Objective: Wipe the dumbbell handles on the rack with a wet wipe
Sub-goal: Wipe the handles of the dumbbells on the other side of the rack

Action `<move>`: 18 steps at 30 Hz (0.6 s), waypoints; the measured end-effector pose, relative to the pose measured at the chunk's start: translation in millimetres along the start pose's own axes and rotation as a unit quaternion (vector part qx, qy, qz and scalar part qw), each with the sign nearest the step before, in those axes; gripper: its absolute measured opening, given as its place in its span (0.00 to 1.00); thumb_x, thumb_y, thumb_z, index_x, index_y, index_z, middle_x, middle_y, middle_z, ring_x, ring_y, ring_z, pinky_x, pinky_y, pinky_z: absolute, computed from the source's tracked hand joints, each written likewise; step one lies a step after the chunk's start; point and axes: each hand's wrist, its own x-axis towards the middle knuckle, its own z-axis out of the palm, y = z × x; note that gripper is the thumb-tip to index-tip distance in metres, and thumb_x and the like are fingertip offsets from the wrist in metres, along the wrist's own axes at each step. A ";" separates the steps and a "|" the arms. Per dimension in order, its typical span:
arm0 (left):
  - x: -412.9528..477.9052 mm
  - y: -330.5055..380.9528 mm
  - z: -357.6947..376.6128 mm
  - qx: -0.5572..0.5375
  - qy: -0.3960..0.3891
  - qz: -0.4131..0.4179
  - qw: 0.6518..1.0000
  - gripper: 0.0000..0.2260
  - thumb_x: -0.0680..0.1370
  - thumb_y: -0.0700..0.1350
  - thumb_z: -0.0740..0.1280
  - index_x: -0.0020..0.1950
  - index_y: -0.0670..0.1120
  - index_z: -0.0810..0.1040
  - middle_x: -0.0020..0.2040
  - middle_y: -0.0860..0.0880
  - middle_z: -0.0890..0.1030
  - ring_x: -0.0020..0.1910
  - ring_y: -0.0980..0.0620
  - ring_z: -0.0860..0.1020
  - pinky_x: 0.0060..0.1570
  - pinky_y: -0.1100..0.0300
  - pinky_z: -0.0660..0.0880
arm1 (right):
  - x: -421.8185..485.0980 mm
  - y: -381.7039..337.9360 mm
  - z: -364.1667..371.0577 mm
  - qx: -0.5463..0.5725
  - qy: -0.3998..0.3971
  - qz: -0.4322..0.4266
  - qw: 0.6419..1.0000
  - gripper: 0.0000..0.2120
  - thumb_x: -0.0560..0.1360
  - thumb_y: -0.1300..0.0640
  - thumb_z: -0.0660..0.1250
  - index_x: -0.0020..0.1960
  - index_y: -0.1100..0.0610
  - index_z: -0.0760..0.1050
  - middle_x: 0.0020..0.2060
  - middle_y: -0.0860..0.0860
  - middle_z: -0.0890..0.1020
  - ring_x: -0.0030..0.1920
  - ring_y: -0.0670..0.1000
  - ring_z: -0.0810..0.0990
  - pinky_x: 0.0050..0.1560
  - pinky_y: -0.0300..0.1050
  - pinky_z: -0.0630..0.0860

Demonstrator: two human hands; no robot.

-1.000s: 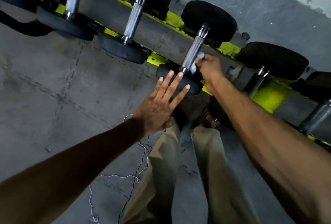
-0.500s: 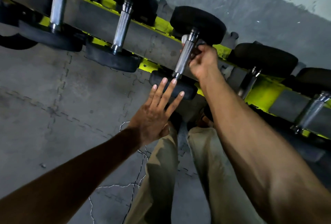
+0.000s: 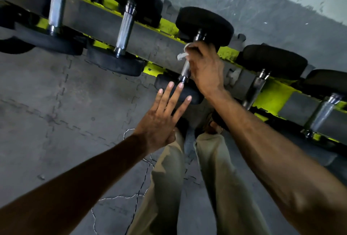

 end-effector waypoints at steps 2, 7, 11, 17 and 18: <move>2.3 -2.1 -2.2 0.008 0.001 0.002 1.000 0.51 0.74 0.54 0.67 0.85 0.42 0.39 0.82 0.31 0.36 0.82 0.28 0.40 0.79 0.34 0.51 | 10.8 11.7 -6.7 -0.083 -0.026 0.009 0.996 0.17 0.80 0.54 0.61 0.67 0.49 0.76 0.69 0.43 0.75 0.50 0.58 0.80 0.37 0.50 0.78; 1.7 -0.7 2.4 0.024 -0.005 -0.007 1.000 0.50 0.75 0.56 0.65 0.85 0.41 0.37 0.81 0.30 0.35 0.81 0.27 0.39 0.79 0.33 0.51 | 13.9 -5.6 -25.2 -0.141 -0.249 -0.199 0.937 0.15 0.77 0.52 0.55 0.58 0.49 0.77 0.58 0.49 0.80 0.46 0.57 0.84 0.34 0.46 0.70; 3.3 0.9 5.9 0.042 0.005 -0.013 0.999 0.49 0.78 0.57 0.65 0.84 0.40 0.36 0.81 0.29 0.35 0.81 0.26 0.40 0.79 0.33 0.52 | 53.7 -3.4 -45.0 -0.220 -0.224 -0.125 0.941 0.13 0.79 0.55 0.59 0.59 0.53 0.78 0.56 0.53 0.82 0.50 0.60 0.84 0.42 0.51 0.75; 5.0 7.3 12.8 0.090 0.012 -0.038 0.995 0.51 0.79 0.67 0.64 0.84 0.40 0.36 0.81 0.27 0.36 0.81 0.26 0.42 0.79 0.35 0.54 | 63.1 -68.3 -28.0 -0.188 -0.494 -0.035 0.848 0.11 0.77 0.57 0.64 0.56 0.57 0.80 0.51 0.55 0.83 0.56 0.57 0.82 0.52 0.48 0.75; 5.3 6.2 12.7 0.094 0.011 -0.042 0.995 0.52 0.79 0.69 0.64 0.84 0.40 0.37 0.81 0.27 0.36 0.81 0.26 0.42 0.79 0.35 0.53 | 66.9 -71.8 -26.0 -0.170 -0.521 -0.015 0.837 0.07 0.76 0.59 0.63 0.52 0.57 0.79 0.44 0.53 0.81 0.49 0.55 0.83 0.48 0.46 0.75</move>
